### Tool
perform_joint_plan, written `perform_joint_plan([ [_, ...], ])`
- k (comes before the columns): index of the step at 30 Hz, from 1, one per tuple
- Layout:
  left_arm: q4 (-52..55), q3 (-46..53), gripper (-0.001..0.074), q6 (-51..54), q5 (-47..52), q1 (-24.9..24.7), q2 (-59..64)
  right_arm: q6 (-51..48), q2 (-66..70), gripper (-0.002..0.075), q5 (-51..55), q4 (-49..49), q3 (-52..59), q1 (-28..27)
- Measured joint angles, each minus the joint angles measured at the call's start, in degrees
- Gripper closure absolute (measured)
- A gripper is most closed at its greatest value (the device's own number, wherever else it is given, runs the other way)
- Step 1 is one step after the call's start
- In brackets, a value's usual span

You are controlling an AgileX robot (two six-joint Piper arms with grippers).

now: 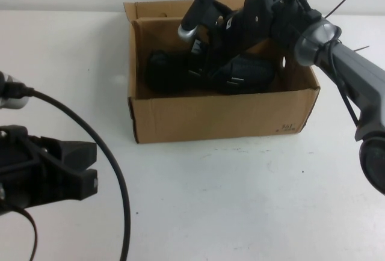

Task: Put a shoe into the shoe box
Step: Place the shoe in the shoe box

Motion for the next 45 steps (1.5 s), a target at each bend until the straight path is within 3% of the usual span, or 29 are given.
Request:
perform_joint_plan([
  [4,-0.24,0.0,0.0736,0.0,1.04,0.0,0.0,2.07,-0.62,0.04,-1.29,0.09,0.0,-0.1],
  [10,0.05,0.0,0.0736,-0.03,1.78,0.0,0.0,2.83,-4.12,0.0387,-0.07,0.09,0.0,-0.23],
  [16,3.76,0.0,0.0736,-0.03,-3.15,0.0,1.19,3.09,-9.31,0.0466,4.93,0.49,-0.29,-0.59],
  [21,12.08,-0.43,0.0736,-0.16,-9.85,0.0,6.49,4.88,-11.98,0.061,12.94,1.17,-0.53,-0.59],
  [25,15.88,-3.98,0.0736,-0.26,-11.9,0.1,15.69,13.73,-12.38,0.0714,21.01,0.26,-0.57,-0.59],
  [31,21.24,-14.41,0.0736,-1.23,-16.77,1.53,29.67,21.8,-12.38,0.0739,24.05,-1.56,0.49,-2.28],
  [38,19.6,-26.15,0.0736,-4.5,-15.78,8.59,43.48,22.18,-12.38,0.0741,24.05,7.4,7.06,-7.94],
  [45,7.06,-28.01,0.0736,8.89,-10.75,9.08,48.42,21.3,-12.38,0.0742,23.68,9.7,17.2,-8.43],
])
